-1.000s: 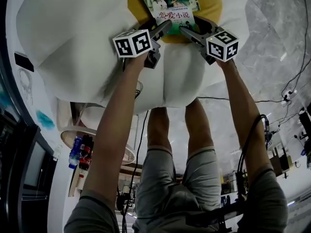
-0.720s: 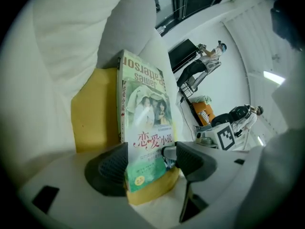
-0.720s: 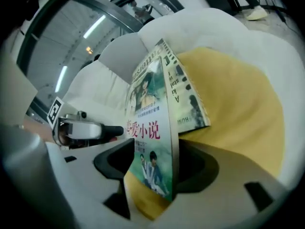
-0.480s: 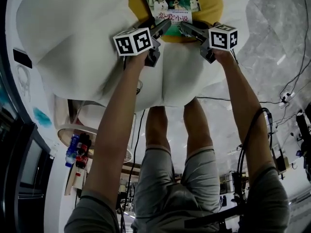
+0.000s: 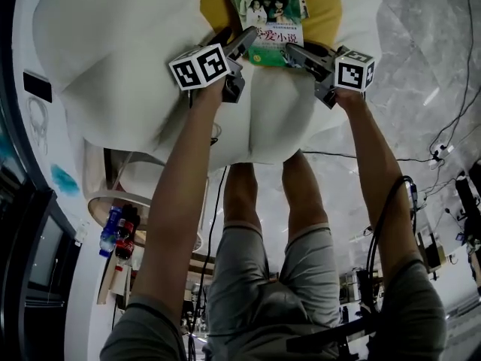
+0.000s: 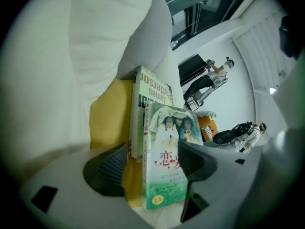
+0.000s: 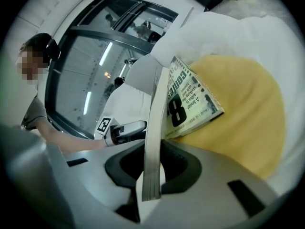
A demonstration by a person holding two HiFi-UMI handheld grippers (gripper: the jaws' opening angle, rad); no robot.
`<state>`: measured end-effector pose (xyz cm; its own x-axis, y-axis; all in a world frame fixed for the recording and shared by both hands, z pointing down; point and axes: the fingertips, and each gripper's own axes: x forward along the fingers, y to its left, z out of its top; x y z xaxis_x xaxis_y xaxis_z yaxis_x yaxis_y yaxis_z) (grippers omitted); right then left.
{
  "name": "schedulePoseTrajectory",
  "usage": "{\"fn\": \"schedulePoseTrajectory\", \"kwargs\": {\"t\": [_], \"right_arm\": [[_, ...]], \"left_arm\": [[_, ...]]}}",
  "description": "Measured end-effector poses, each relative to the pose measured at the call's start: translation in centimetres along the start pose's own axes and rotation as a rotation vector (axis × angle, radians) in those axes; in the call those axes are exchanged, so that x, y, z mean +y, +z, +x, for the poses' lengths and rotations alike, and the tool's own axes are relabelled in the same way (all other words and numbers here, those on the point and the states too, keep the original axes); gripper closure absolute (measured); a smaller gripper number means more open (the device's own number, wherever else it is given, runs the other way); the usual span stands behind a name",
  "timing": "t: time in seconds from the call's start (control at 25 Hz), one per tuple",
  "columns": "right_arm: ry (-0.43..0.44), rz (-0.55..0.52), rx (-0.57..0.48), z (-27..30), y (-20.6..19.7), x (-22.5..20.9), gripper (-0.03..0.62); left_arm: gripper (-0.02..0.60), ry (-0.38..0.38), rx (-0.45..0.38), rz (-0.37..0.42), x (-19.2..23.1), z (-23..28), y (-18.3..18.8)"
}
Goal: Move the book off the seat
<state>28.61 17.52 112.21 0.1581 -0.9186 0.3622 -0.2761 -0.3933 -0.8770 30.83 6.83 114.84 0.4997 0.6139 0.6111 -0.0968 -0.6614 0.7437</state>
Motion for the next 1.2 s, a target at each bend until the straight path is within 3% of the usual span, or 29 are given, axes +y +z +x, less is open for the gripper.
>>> {"fn": "schedulePoseTrajectory", "kwargs": {"t": [0.16, 0.32, 0.4, 0.44, 0.52, 0.56, 0.8, 1.0, 1.2], "right_arm": [[0.05, -0.007, -0.024, -2.4, 0.8, 2.6, 0.52], [0.096, -0.008, -0.044, -3.9, 1.9, 6.4, 0.52], [0.129, -0.01, -0.041, -4.2, 2.4, 8.0, 0.52], [0.148, -0.009, -0.038, -4.3, 2.7, 8.8, 0.52], [0.18, -0.004, -0.035, -4.5, 3.2, 10.4, 0.52], [0.192, 0.0, -0.04, -4.7, 3.5, 11.2, 0.52], [0.273, -0.02, -0.123, -8.4, 7.0, 18.6, 0.52], [0.363, -0.026, -0.18, -11.6, 9.7, 27.3, 0.52], [0.431, -0.135, -0.239, -15.6, 14.3, 37.2, 0.519]], "left_arm": [[0.256, -0.072, 0.045, -0.028, -1.9, -0.3, -0.7], [0.257, -0.231, 0.024, -0.136, -5.2, -2.2, -0.8], [0.259, -0.307, 0.028, -0.143, -7.0, -3.6, -0.8], [0.274, -0.347, 0.035, -0.134, -8.0, -4.3, -0.7], [0.398, -0.409, 0.032, -0.1, -9.9, -5.8, -0.2], [0.422, -0.426, 0.02, -0.079, -10.9, -6.6, 0.3], [0.473, -0.544, -0.037, -0.005, -18.9, -12.2, 4.2], [0.505, -0.669, -0.047, 0.039, -26.7, -19.3, 7.2], [0.508, -0.764, -0.082, 0.159, -36.0, -26.3, 11.5]]}}
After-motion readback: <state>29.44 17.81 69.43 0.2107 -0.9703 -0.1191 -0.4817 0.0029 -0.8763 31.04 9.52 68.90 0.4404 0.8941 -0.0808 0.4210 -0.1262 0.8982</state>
